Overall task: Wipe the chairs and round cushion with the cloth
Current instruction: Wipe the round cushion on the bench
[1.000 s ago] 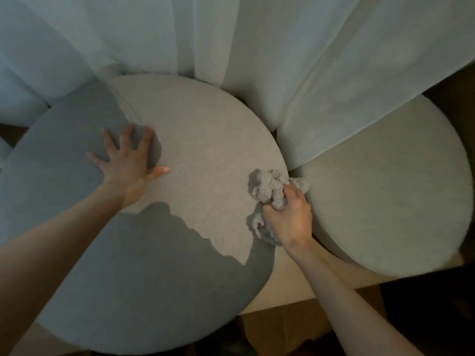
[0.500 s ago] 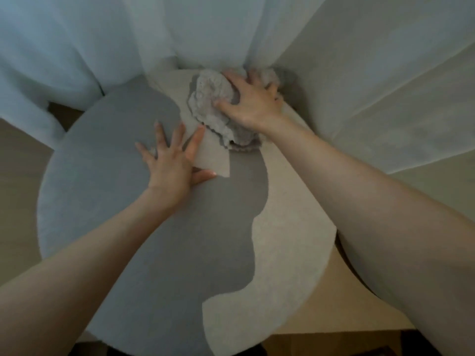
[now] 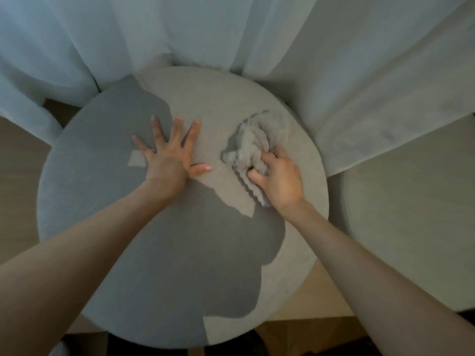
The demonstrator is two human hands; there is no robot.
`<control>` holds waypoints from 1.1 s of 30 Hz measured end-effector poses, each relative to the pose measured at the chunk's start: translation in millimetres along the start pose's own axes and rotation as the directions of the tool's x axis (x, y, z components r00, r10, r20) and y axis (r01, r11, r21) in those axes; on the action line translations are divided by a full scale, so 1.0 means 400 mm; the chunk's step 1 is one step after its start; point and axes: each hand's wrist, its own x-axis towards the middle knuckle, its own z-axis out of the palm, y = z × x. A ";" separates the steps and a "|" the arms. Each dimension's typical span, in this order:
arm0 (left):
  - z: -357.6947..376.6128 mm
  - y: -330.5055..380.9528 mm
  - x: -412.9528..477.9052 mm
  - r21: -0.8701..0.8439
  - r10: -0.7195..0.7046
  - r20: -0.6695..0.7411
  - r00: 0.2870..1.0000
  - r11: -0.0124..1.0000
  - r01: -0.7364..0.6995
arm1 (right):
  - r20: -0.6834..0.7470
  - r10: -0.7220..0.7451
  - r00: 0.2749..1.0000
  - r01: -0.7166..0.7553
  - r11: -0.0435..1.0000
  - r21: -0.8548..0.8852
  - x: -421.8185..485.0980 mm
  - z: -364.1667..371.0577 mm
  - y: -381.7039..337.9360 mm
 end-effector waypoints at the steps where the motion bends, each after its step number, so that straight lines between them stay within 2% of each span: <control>1: 0.001 0.000 0.001 -0.001 -0.002 0.009 1.000 1.000 0.002 | 0.017 0.026 1.000 -0.026 0.999 0.026 -0.064 0.003 0.016; 5: 0.006 -0.001 -0.010 -0.008 0.019 -0.023 1.000 1.000 -0.020 | 0.055 0.161 0.985 -0.163 0.986 0.043 -0.295 0.012 0.046; 9: 0.015 0.002 -0.046 -0.125 0.023 -0.083 0.996 0.992 -0.033 | 0.091 0.260 0.961 -0.270 0.953 0.135 -0.409 -0.011 0.024; 12: 0.028 0.000 -0.102 -0.186 0.041 -0.116 0.992 0.980 -0.062 | -0.078 0.283 0.956 -0.260 0.940 0.222 -0.362 -0.054 -0.033; 15: 0.043 -0.019 -0.161 -0.157 0.108 -0.139 0.984 0.979 -0.130 | -0.307 0.214 0.927 -0.147 0.963 0.228 -0.218 -0.097 -0.111; 17: 0.041 -0.048 -0.182 -0.123 0.109 -0.131 0.985 0.985 -0.125 | -0.337 0.141 0.931 -0.074 0.976 0.206 -0.101 -0.099 -0.154; 21: 0.018 -0.128 -0.194 -0.162 -0.044 -0.143 0.989 0.987 0.021 | -0.347 0.068 0.935 -0.033 0.994 0.104 0.103 -0.050 -0.223; 23: 0.012 -0.162 -0.198 -0.174 -0.077 -0.138 0.987 0.983 0.053 | -0.263 0.028 0.964 -0.026 1.000 0.012 0.186 -0.011 -0.245; 25: 0.011 -0.182 -0.199 -0.180 -0.111 -0.093 0.989 0.979 0.093 | -0.050 -0.011 0.999 0.005 0.993 -0.122 0.254 0.034 -0.255; 27: 0.017 -0.189 -0.194 -0.186 -0.125 -0.085 0.989 0.977 0.107 | 0.108 -0.030 0.994 0.047 0.986 -0.159 0.298 0.076 -0.250; 28: 0.019 -0.190 -0.191 -0.184 -0.125 -0.095 0.988 0.977 0.106 | 0.117 -0.041 0.992 0.060 0.985 -0.161 0.309 0.092 -0.242; 31: 0.021 -0.191 -0.188 -0.174 -0.155 -0.115 0.981 0.976 0.133 | -0.033 -0.144 0.989 0.136 0.973 -0.185 0.303 0.116 -0.219; 33: 0.019 -0.193 -0.188 -0.145 -0.161 -0.127 0.979 0.979 0.143 | -0.047 -0.233 0.971 0.222 0.960 -0.170 0.276 0.118 -0.208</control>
